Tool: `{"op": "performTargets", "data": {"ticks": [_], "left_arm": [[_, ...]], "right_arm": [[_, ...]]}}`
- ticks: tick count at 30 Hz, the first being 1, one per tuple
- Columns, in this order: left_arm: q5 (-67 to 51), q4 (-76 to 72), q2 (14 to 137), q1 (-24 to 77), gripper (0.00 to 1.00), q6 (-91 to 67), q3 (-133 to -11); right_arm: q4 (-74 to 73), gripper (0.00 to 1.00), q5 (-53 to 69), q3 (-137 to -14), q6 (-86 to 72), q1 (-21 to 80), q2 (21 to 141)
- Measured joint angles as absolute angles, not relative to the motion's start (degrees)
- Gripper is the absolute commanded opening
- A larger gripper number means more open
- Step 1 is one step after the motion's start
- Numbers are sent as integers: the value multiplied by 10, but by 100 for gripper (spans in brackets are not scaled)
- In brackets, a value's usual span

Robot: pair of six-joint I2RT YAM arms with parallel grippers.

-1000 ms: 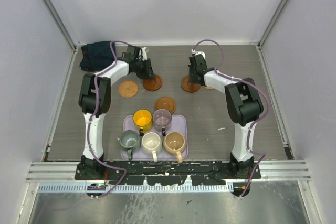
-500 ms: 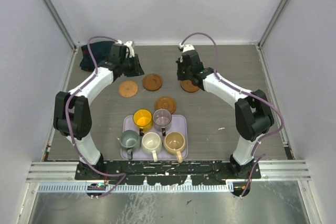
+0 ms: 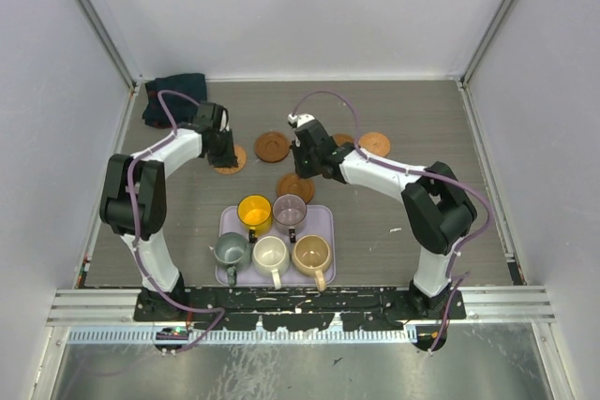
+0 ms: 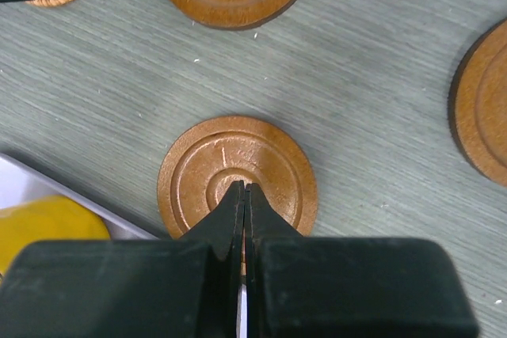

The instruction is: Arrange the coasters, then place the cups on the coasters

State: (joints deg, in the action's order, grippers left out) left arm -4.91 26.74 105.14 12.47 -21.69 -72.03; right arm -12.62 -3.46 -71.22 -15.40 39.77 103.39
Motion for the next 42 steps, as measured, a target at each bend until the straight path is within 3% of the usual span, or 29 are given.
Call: {"op": "performTargets", "data": {"ticks": [17,42], "left_arm": [[-42,280,1113,91,22,-219,-767],[-92,281,1171,79,20,-218,-844]], "right_arm": [[-158,1,-38,-699,-197,424,1095],[-202,1,-70,-990,-185,313,1293]]}}
